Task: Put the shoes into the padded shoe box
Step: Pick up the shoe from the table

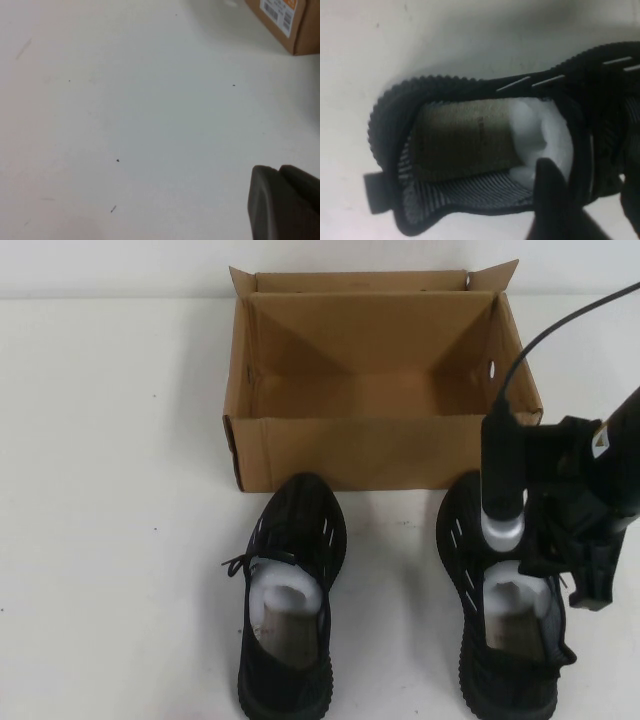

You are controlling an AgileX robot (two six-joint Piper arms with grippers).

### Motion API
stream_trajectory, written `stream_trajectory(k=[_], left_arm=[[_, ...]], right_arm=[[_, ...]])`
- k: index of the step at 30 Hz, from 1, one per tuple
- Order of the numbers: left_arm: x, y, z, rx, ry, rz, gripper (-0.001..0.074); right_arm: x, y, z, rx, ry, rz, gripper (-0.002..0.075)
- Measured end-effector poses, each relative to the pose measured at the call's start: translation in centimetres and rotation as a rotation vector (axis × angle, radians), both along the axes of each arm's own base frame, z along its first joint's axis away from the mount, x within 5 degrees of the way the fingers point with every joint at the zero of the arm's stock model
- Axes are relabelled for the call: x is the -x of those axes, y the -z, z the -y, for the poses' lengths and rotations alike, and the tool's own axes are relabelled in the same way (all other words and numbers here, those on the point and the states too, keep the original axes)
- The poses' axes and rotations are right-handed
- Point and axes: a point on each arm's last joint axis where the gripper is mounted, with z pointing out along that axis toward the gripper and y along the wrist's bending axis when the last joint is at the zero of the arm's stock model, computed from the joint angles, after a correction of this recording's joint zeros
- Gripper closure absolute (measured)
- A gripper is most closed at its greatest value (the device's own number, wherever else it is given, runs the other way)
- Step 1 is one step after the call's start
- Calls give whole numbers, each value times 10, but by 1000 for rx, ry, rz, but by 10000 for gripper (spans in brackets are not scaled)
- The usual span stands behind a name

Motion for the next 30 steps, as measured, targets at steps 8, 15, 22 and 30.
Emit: stream_trajectory(k=[8, 15, 22, 30], left_arm=[[0, 0, 0, 0, 0, 0, 739], [0, 0, 0, 0, 0, 0, 739], [0, 0, 0, 0, 0, 0, 739], [0, 0, 0, 0, 0, 0, 739]], right_arm=[[-15, 19, -3, 66, -88, 14, 432], [-26, 34, -5, 100, -99, 12, 431], [-29, 38, -5, 108, -101, 12, 431], [-29, 38, -6, 102, -99, 9, 470]])
